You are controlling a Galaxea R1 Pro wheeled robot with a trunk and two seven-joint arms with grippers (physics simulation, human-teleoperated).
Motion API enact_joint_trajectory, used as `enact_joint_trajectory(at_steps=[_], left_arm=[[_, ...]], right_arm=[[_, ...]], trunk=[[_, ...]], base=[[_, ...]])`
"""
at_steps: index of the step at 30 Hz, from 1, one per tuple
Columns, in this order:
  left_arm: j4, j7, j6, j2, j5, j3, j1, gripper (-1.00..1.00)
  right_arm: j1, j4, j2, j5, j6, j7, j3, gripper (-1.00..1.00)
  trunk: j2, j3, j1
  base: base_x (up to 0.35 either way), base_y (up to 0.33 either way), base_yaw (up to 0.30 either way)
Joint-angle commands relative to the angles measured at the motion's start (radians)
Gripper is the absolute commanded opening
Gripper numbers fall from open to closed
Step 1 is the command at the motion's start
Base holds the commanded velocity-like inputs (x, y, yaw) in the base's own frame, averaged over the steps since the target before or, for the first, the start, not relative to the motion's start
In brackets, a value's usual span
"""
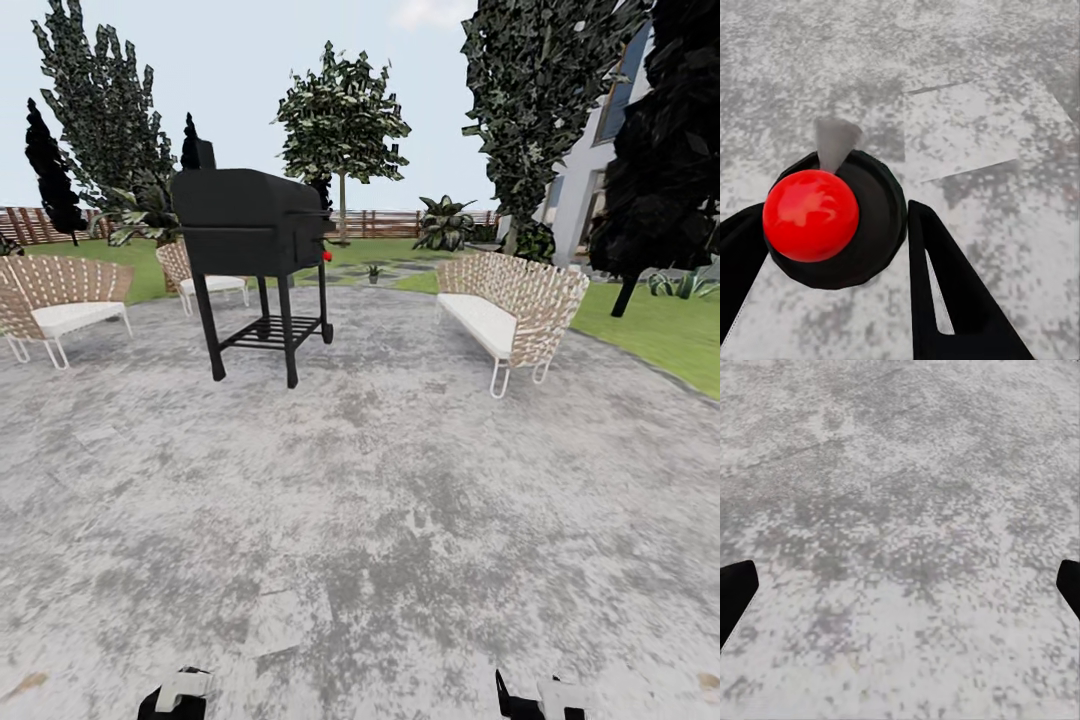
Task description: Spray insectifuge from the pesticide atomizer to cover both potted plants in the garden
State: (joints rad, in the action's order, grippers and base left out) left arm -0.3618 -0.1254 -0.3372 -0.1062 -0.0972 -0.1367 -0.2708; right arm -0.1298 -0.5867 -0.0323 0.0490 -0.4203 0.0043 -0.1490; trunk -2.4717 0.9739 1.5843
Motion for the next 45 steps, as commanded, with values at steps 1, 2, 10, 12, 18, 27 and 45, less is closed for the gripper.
enact_joint_trajectory(at_steps=[1, 2, 10, 12, 18, 27, 45], left_arm=[[0.001, -0.005, -0.004, 0.001, -0.010, -0.008, -0.001, -1.00], [0.001, -0.005, -0.003, 0.001, -0.010, -0.008, -0.001, -1.00], [0.001, -0.005, -0.003, 0.002, -0.010, -0.008, -0.001, -1.00], [0.001, -0.005, -0.003, 0.002, -0.010, -0.007, -0.001, -1.00], [0.001, -0.005, -0.003, 0.003, -0.010, -0.008, -0.001, -1.00], [0.001, -0.005, -0.004, 0.003, -0.010, -0.007, -0.001, -1.00], [0.001, -0.005, -0.003, 0.003, -0.009, -0.007, -0.001, -1.00]], right_arm=[[-0.001, 0.001, 0.000, 0.006, -0.003, 0.000, -0.003, 1.00], [-0.001, 0.001, 0.000, 0.006, -0.003, 0.001, -0.003, 1.00], [-0.001, 0.002, 0.001, 0.006, -0.003, 0.002, -0.003, 1.00], [-0.001, 0.003, 0.001, 0.006, -0.003, 0.002, -0.003, 1.00], [-0.001, 0.080, 0.002, 0.004, -0.008, 0.000, -0.001, 1.00], [-0.001, 0.107, 0.002, 0.005, -0.079, -0.001, 0.000, 1.00], [-0.001, 0.173, 0.002, 0.001, -0.087, 0.000, -0.002, 1.00]], trunk=[[0.000, 0.001, 0.000], [0.000, 0.001, 0.000], [0.000, 0.001, 0.000], [0.000, 0.001, 0.000], [0.000, 0.001, 0.000], [0.000, 0.001, 0.000], [0.000, 0.001, 0.000]], base=[[0.339, 0.000, 0.000], [0.339, 0.000, 0.000], [0.339, 0.000, 0.000], [0.339, 0.000, 0.000], [0.339, 0.000, 0.000], [0.339, 0.000, 0.000], [0.340, 0.000, 0.000]])
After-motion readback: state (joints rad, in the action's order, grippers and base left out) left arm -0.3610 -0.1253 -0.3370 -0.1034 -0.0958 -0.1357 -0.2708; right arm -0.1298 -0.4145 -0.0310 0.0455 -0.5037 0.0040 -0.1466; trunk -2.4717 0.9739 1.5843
